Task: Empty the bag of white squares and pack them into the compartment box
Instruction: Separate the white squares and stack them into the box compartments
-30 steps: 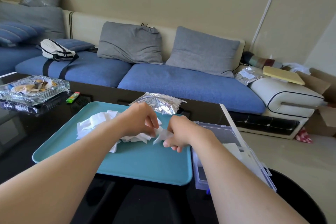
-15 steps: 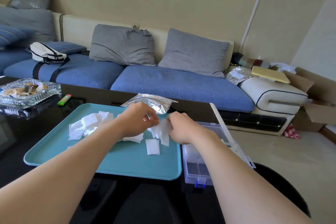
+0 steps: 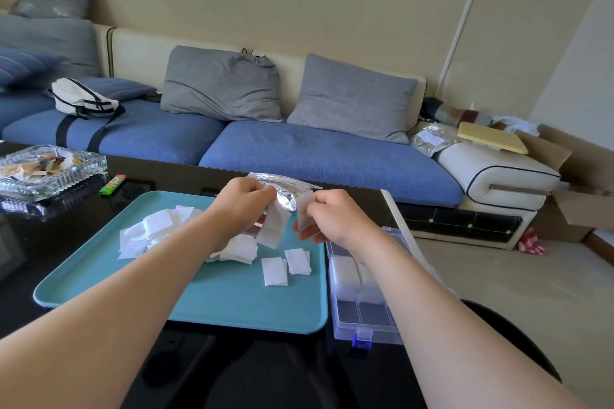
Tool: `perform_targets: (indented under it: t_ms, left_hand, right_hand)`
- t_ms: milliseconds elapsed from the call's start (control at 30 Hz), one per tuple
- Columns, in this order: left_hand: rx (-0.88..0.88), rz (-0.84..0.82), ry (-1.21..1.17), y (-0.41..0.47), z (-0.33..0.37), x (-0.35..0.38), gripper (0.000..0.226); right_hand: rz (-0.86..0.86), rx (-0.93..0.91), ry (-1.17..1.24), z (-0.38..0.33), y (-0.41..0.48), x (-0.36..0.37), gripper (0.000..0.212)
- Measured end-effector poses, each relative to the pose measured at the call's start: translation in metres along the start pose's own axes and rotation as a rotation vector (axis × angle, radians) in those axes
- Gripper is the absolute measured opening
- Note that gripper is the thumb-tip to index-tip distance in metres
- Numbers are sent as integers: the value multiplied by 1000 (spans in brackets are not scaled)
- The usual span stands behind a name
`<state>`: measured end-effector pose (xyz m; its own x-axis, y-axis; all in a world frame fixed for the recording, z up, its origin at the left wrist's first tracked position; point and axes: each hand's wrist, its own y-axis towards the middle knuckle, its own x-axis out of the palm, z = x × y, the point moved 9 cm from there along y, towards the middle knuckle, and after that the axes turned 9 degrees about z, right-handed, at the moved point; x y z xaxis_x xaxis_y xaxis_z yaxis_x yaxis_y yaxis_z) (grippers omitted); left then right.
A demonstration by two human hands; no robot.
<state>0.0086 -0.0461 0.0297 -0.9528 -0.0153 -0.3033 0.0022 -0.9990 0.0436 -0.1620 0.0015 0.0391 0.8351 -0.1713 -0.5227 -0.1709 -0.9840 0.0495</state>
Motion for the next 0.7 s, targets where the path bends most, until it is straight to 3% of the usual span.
perform_targets:
  t_ms: [167, 400, 700]
  left_hand:
    - [-168, -72, -182, -4, -9, 10, 21]
    - [-239, -74, -221, -4, -13, 14, 17]
    - [-130, -88, -197, 6, -15, 14, 24]
  right_hand:
    - [15, 7, 115, -6, 3, 6, 19]
    - [-76, -24, 17, -2, 4, 14, 8]
    - [123, -54, 15, 8, 14, -6, 14]
